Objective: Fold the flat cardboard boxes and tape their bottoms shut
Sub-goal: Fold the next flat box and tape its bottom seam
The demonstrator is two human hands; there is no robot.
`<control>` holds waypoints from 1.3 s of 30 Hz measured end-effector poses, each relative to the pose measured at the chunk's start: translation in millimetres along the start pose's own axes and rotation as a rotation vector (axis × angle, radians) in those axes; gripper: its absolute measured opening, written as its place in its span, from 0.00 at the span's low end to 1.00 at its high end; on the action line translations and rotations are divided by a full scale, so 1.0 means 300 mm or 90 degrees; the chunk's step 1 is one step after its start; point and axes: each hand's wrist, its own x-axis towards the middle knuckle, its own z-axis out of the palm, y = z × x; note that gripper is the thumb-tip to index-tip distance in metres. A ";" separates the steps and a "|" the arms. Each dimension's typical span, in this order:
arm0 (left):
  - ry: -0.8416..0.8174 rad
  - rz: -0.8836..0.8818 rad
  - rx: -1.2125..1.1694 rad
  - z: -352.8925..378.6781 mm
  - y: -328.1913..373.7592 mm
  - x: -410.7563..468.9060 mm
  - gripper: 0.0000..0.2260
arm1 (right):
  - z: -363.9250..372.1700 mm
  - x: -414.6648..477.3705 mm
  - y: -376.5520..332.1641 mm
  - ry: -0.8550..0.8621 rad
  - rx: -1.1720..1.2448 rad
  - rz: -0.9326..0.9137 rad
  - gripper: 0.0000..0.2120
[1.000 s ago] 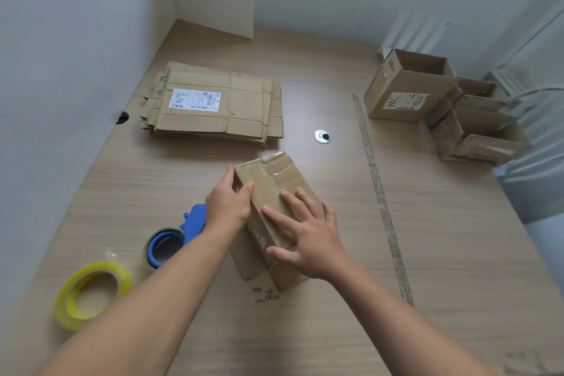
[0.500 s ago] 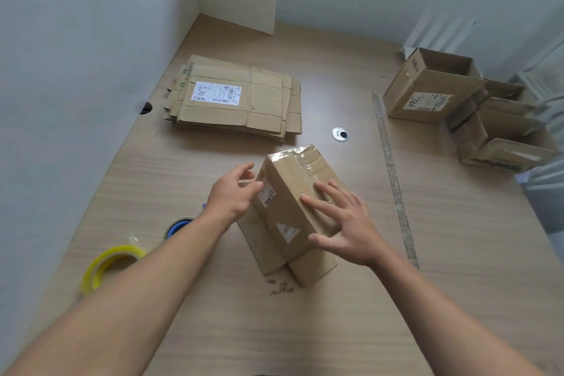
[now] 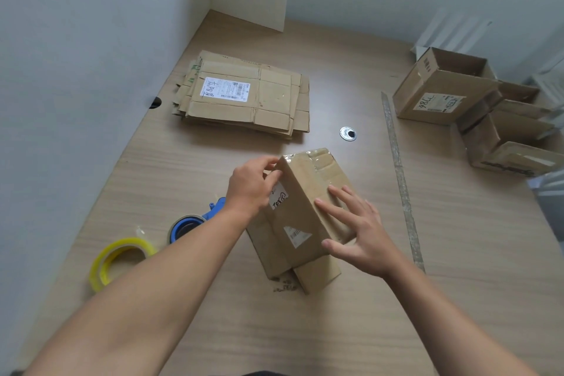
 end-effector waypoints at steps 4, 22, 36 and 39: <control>0.019 -0.022 -0.020 0.007 -0.011 0.004 0.07 | 0.007 -0.004 0.004 0.005 -0.013 -0.010 0.33; -0.130 -0.009 -0.026 -0.045 -0.179 -0.058 0.06 | 0.002 0.009 0.058 -0.118 -0.217 -0.099 0.35; -0.063 0.042 0.004 -0.011 -0.151 -0.120 0.03 | -0.032 -0.010 0.080 -0.156 -0.250 -0.047 0.35; -0.074 0.036 -0.006 -0.019 -0.139 -0.140 0.01 | -0.035 -0.032 0.080 -0.123 -0.257 0.022 0.34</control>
